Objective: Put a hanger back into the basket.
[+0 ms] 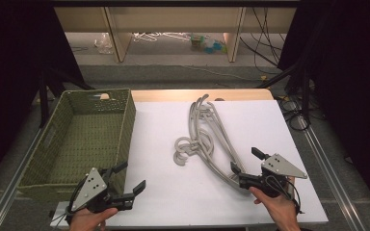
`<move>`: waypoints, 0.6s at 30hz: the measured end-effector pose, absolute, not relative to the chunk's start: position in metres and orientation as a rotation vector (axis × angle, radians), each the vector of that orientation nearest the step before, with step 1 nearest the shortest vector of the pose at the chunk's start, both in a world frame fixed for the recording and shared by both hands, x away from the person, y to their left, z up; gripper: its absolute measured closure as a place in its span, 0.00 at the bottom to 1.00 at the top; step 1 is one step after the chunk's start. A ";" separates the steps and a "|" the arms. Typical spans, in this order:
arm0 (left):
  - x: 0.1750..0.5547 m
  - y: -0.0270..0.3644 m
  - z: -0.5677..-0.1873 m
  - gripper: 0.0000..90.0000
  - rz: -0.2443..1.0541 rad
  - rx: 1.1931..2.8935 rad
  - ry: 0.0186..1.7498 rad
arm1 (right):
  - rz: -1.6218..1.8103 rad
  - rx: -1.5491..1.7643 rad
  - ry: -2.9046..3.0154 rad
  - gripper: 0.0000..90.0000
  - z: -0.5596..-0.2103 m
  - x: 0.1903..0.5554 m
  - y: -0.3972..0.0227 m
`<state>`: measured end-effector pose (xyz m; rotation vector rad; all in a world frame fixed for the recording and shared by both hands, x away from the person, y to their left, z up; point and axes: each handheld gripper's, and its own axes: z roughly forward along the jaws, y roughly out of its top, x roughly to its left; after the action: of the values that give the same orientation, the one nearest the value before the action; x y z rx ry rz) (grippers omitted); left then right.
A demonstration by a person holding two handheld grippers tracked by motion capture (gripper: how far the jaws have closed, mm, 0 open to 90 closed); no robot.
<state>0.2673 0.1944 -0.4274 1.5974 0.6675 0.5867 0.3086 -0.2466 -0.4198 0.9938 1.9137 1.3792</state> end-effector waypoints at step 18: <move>0.267 0.192 -0.428 0.17 0.587 1.609 0.659 | 1.341 0.987 2.043 0.21 -0.426 0.317 -0.236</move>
<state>0.2669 0.1922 -0.4282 1.6094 0.6586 0.5869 0.3165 -0.2363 -0.4264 0.9865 2.0427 1.3412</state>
